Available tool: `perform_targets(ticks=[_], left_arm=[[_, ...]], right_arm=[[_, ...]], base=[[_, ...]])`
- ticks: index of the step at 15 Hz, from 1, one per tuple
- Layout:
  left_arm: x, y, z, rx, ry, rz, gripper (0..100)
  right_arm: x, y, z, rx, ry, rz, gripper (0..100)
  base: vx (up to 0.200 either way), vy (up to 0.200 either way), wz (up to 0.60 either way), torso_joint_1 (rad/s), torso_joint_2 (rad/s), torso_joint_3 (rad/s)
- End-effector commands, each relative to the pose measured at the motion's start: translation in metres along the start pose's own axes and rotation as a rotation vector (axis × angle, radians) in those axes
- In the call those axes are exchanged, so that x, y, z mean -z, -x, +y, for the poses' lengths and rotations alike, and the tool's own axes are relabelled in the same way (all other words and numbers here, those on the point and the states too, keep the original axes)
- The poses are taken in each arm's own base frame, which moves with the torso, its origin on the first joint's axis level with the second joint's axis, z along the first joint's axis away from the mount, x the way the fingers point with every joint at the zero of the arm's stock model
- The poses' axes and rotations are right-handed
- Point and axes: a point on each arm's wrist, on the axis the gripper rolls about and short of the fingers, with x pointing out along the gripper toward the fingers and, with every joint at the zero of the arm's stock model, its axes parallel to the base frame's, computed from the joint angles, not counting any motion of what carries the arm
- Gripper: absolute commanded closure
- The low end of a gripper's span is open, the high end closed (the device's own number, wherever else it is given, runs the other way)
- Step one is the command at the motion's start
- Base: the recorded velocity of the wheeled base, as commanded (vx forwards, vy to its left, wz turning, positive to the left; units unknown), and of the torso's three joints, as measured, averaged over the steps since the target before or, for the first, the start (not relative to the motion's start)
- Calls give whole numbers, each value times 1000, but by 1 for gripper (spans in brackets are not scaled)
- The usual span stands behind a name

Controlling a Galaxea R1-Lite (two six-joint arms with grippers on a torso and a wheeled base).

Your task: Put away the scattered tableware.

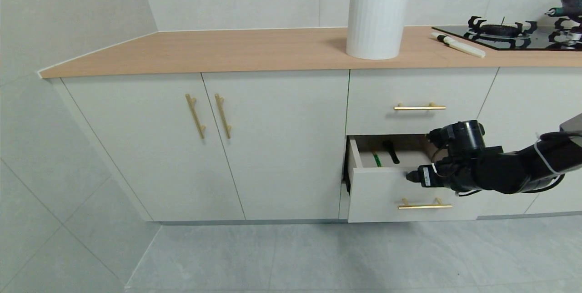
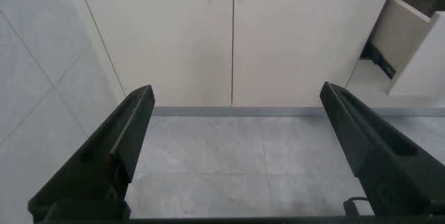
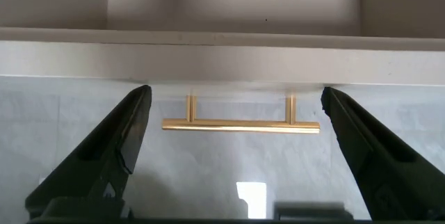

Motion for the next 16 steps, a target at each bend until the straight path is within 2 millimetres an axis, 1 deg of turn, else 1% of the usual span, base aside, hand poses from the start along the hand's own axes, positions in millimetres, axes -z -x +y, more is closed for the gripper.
perform_targets(ticks=[1, 2, 6, 8, 13, 16], left_arm=[[0, 0, 0, -1, 0, 0, 0], [0, 0, 0, -1, 0, 0, 0], [0, 0, 0, -1, 0, 0, 0], [0, 0, 0, -1, 0, 0, 0], [0, 0, 0, -1, 1, 0, 0], [0, 0, 0, -1, 0, 0, 0]], right_arm=[[-1, -18, 2, 2, -4, 4, 0], [-6, -27, 2, 5, -11, -10, 0], [-14, -43, -3, 15, -32, -62, 0], [-16, -54, -6, 19, -42, -105, 0], [-19, -75, -5, 18, -59, -200, 0], [-20, -92, -9, 64, -82, -262, 0]], base=[[0, 0, 0, 0, 0, 0], [0, 0, 0, 0, 0, 0], [0, 0, 0, 0, 0, 0], [0, 0, 0, 0, 0, 0], [0, 0, 0, 0, 0, 0], [0, 0, 0, 0, 0, 0]])
